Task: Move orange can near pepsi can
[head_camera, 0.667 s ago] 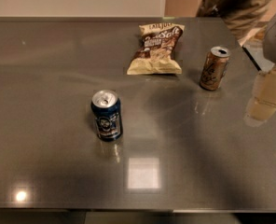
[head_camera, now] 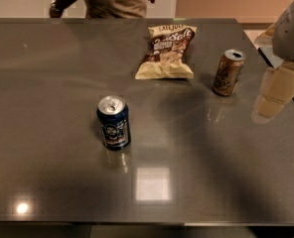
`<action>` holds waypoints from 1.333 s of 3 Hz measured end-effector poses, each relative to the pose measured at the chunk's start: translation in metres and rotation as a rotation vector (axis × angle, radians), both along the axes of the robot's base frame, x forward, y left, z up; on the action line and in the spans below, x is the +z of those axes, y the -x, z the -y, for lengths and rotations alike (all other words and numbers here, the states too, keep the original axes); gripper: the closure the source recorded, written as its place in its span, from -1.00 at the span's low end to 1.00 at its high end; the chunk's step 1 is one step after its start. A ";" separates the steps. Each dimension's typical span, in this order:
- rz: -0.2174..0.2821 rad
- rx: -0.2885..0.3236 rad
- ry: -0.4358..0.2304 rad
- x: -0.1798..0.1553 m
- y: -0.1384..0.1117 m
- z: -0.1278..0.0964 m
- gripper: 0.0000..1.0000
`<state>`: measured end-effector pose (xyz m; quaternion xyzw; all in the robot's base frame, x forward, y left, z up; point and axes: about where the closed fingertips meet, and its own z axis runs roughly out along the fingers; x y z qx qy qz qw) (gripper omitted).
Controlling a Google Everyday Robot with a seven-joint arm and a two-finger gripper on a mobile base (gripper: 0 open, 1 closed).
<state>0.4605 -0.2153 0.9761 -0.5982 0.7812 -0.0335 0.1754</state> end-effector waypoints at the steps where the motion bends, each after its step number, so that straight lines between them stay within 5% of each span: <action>1: 0.033 -0.005 -0.038 -0.002 -0.036 0.000 -1.00; 4: 0.073 -0.109 -0.193 -0.027 -0.144 0.027 -1.00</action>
Offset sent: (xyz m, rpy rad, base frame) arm 0.1250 -0.0156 -0.0194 0.1446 -0.0913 -0.0680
